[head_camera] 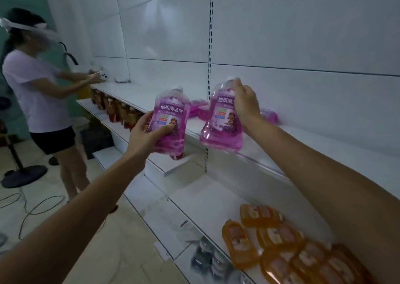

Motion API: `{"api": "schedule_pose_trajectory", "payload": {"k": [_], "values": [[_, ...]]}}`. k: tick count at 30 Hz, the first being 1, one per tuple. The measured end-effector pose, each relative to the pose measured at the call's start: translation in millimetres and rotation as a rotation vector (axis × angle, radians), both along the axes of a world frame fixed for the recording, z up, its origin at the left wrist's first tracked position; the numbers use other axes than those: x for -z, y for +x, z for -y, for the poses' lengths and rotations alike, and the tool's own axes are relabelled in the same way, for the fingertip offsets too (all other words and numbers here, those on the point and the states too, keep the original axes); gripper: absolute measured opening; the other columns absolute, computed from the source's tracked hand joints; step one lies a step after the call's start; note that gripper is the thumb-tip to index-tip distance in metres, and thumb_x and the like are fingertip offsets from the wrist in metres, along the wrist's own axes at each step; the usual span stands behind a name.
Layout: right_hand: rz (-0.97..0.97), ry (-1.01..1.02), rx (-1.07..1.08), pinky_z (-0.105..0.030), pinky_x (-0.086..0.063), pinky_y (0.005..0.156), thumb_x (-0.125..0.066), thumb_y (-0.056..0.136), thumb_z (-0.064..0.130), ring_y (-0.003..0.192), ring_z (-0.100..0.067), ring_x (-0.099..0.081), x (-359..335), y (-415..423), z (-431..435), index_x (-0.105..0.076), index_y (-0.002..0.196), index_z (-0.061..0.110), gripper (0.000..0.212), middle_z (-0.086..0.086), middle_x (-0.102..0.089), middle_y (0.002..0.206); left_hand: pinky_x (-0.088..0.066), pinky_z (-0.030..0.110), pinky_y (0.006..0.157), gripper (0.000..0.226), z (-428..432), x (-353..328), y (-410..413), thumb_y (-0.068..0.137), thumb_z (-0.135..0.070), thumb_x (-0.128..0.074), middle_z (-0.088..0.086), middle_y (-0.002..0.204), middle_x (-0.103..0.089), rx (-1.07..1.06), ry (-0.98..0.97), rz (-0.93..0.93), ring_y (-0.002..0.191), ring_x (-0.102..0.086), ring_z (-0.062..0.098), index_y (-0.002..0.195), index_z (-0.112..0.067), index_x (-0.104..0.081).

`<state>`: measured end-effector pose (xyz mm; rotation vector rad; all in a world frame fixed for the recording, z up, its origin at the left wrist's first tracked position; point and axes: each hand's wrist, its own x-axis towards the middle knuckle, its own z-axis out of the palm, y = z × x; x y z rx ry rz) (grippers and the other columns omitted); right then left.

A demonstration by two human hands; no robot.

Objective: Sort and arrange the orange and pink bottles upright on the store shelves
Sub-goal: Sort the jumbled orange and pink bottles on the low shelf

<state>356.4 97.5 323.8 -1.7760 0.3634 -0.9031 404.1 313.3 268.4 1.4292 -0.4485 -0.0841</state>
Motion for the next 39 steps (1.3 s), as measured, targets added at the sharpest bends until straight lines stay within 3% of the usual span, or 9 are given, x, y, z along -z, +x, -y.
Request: {"api": "schedule_pose_trajectory", "payload": {"k": [6, 11, 15, 20, 24, 29, 31, 35, 39], "values": [[-0.037, 0.017, 0.056, -0.048, -0.052, 0.088, -0.032, 0.097, 0.049, 0.093, -0.033, -0.065, -18.7, 56.0, 46.7, -0.062, 0.107, 0.004, 0.055, -0.013, -0.064, 0.09, -0.058, 0.031, 0.07, 0.071, 40.6, -18.5, 65.2, 0.076, -0.024, -0.073, 0.002, 0.11, -0.058, -0.023, 0.07, 0.105, 0.092, -0.064, 0.018, 0.138, -0.021, -0.037], [-0.054, 0.186, 0.08, -0.036, -0.051, 0.078, -0.038, 0.096, 0.043, 0.07, -0.023, -0.062, -15.5, 102.4, 73.4, -0.06, 0.076, 0.017, 0.04, -0.005, -0.062, 0.071, -0.054, 0.025, 0.068, 0.065, 60.8, -18.1, 127.5, 0.078, -0.026, -0.071, 0.0, 0.105, -0.058, 0.035, 0.153, 0.177, 0.087, -0.063, 0.011, 0.134, -0.023, -0.038], [-0.076, 0.224, 0.125, -0.035, -0.05, 0.075, -0.037, 0.098, 0.042, 0.063, -0.019, -0.058, -10.4, 132.5, 92.8, -0.056, 0.072, 0.019, 0.039, -0.004, -0.058, 0.068, -0.055, 0.028, 0.074, 0.063, 84.1, -14.4, 186.2, 0.078, -0.027, -0.071, 0.005, 0.111, -0.059, 0.096, 0.146, 0.161, 0.091, -0.064, 0.015, 0.132, -0.019, -0.041], [-0.097, 0.349, 0.148, -0.017, -0.047, 0.045, -0.036, 0.101, 0.036, 0.051, -0.013, -0.057, -10.0, 161.6, 104.7, -0.056, 0.095, 0.013, 0.031, -0.005, -0.056, 0.068, -0.055, 0.036, 0.079, 0.04, 112.2, -17.2, 245.5, 0.082, -0.025, -0.068, 0.011, 0.112, -0.063, 0.177, 0.124, 0.097, 0.089, -0.066, 0.021, 0.117, -0.02, -0.05], [-0.12, 0.441, 0.186, -0.02, -0.049, 0.047, -0.038, 0.101, 0.035, 0.038, -0.01, -0.057, -8.7, 179.4, 109.6, -0.051, 0.083, 0.014, 0.031, -0.005, -0.056, 0.067, -0.052, 0.026, 0.066, 0.039, 136.3, -19.8, 262.5, 0.083, -0.031, -0.067, 0.005, 0.107, -0.061, 0.244, 0.227, 0.164, 0.084, -0.064, 0.017, 0.116, -0.021, -0.05], [-0.273, 0.336, 0.315, -0.025, -0.049, 0.054, -0.041, 0.099, 0.041, 0.047, -0.014, -0.059, -2.3, 189.4, 110.3, -0.053, 0.08, 0.014, 0.035, -0.007, -0.059, 0.069, -0.047, 0.023, 0.058, 0.037, 154.9, -19.3, 270.1, 0.083, -0.035, -0.067, 0.003, 0.103, -0.06, 0.308, 0.26, 0.128, 0.076, -0.06, 0.01, 0.112, -0.021, -0.05], [-0.309, 0.316, 0.337, -0.026, -0.048, 0.055, -0.04, 0.099, 0.041, 0.054, -0.017, -0.058, 0.2, 191.9, 110.6, -0.053, 0.079, 0.012, 0.037, -0.008, -0.059, 0.069, -0.048, 0.026, 0.061, 0.037, 161.7, -23.5, 275.4, 0.082, -0.036, -0.067, 0.005, 0.105, -0.06, 0.319, 0.271, 0.098, 0.08, -0.062, 0.016, 0.111, -0.02, -0.051], [-0.32, 0.284, 0.388, -0.014, -0.043, 0.038, -0.041, 0.099, 0.041, 0.036, -0.01, -0.057, 1.9, 193.7, 110.6, -0.057, 0.085, 0.009, 0.038, -0.008, -0.059, 0.067, -0.05, 0.036, 0.08, 0.048, 179.2, -30.9, 285.8, 0.082, -0.041, -0.065, 0.008, 0.114, -0.059, 0.349, 0.317, 0.026, 0.098, -0.06, 0.025, 0.119, -0.015, -0.05], [-0.397, 0.236, 0.35, -0.031, -0.053, 0.074, -0.048, 0.088, 0.06, 0.073, -0.023, -0.068, 6.1, 190.8, 111.5, -0.063, 0.108, 0.009, 0.057, -0.012, -0.068, 0.089, -0.046, 0.036, 0.082, 0.045, 197.4, -40.6, 299.0, 0.08, -0.045, -0.063, 0.007, 0.112, -0.061, 0.411, 0.464, 0.104, 0.101, -0.058, 0.026, 0.113, -0.015, -0.054]]}}
